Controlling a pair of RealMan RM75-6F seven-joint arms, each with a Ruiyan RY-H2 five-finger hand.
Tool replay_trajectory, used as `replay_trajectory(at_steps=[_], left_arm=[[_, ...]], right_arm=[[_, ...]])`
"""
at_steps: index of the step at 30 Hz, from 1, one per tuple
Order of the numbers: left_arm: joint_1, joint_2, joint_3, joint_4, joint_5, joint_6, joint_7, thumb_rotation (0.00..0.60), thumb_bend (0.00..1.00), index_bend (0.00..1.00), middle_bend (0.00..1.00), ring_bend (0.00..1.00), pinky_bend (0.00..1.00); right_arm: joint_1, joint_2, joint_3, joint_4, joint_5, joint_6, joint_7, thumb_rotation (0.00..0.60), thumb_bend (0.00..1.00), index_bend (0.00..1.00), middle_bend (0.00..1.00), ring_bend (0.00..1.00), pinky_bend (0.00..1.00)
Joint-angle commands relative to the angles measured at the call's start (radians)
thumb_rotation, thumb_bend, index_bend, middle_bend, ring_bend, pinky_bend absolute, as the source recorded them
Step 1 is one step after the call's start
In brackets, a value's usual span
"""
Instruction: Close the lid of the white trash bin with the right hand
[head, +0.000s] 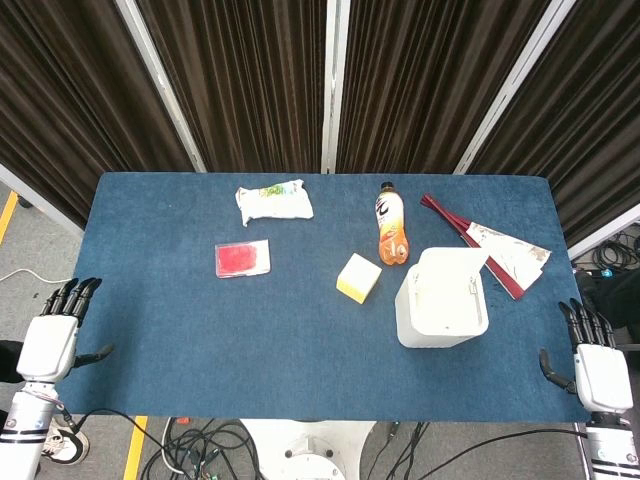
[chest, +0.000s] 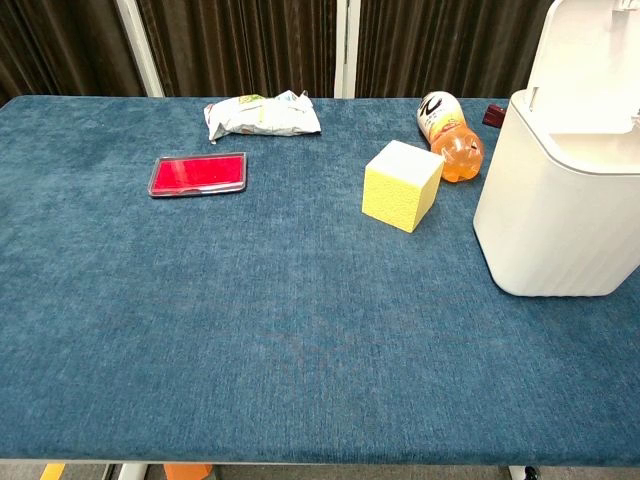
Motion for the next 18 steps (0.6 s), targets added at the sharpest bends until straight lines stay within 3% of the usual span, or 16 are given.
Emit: replay_trajectory(at_steps=[1,10,14,18], left_arm=[[0.001,-0.001,0.001,0.001,0.003,0.003,0.0,0.6,0.07,0.09,0.09,0.04,0.13],[-0.002,0.005,0.003,0.0,0.005,-0.002,-0.002,0.6,0.07,0.09,0.09,0.04,0.13],[-0.004,-0.002,0.008,0.008,0.014,-0.005,0.007,0.6,0.07,0.09,0.09,0.04,0.13],[-0.003,-0.015,0.011,0.014,0.014,-0.004,0.005,0.6,0.07,0.09,0.09,0.04,0.13]], right_arm=[[0.0,0.001,0.0,-0.001,-0.001,0.001,-0.001,0.453,0.36,0.0,0.0,0.0,0.0],[0.003,0.02,0.001,-0.023,-0.014,0.008,-0.005,0.454,0.36,0.0,0.0,0.0,0.0],[0.022,0.088,0.0,-0.09,-0.059,0.011,-0.001,0.455,0.35,0.0,0.0,0.0,0.0],[0.058,0.196,0.032,-0.213,-0.09,0.012,-0.057,0.456,0.34,0.0,0.0,0.0,0.0]])
